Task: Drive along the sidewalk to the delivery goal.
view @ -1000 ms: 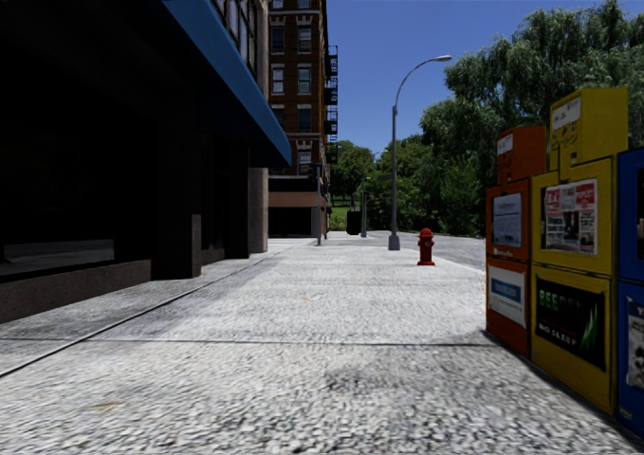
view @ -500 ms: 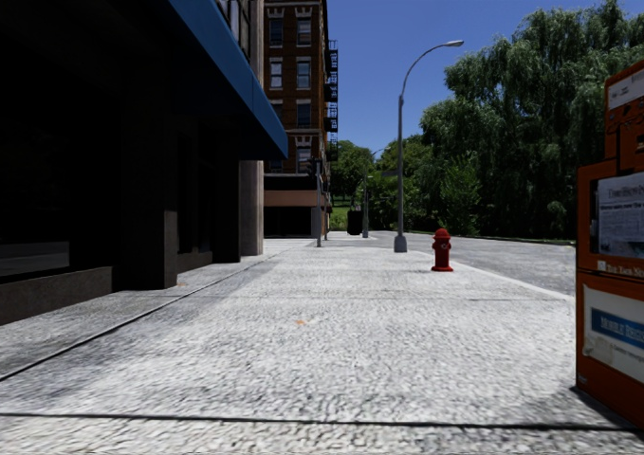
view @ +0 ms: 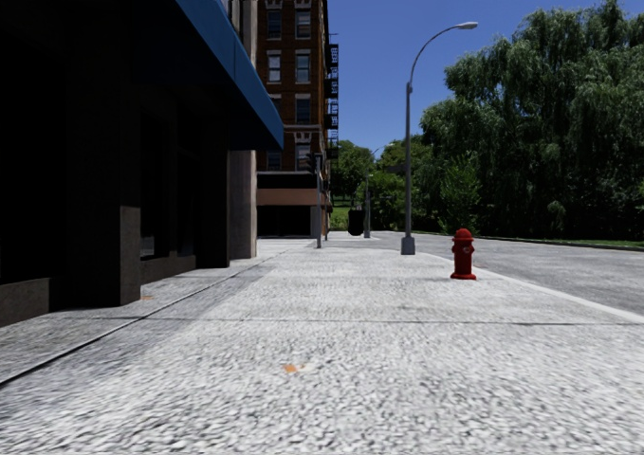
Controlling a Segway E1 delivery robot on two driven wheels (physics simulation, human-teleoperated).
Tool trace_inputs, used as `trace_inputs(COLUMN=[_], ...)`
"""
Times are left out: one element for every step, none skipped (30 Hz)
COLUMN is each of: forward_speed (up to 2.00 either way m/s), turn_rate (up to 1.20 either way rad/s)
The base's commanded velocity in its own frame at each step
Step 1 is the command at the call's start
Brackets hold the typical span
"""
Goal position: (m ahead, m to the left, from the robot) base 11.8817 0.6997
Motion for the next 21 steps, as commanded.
trace_inputs(forward_speed=[2.0, 2.0, 2.0, 2.0, 2.0, 2.0, 2.0, 2.0, 2.0, 2.0, 2.0, 2.0, 2.0, 2.0, 2.0, 2.0, 2.0, 2.0, 2.0, 2.0, 2.0], turn_rate=[0.0, 0.0, 0.0, 0.0, 0.0, 0.0, 0.0, 0.0, 0.0, 0.0, 0.0, 0.0, 0.0, 0.0, 0.0, 0.0, 0.0, 0.0, 0.0, 0.0, 0.0])
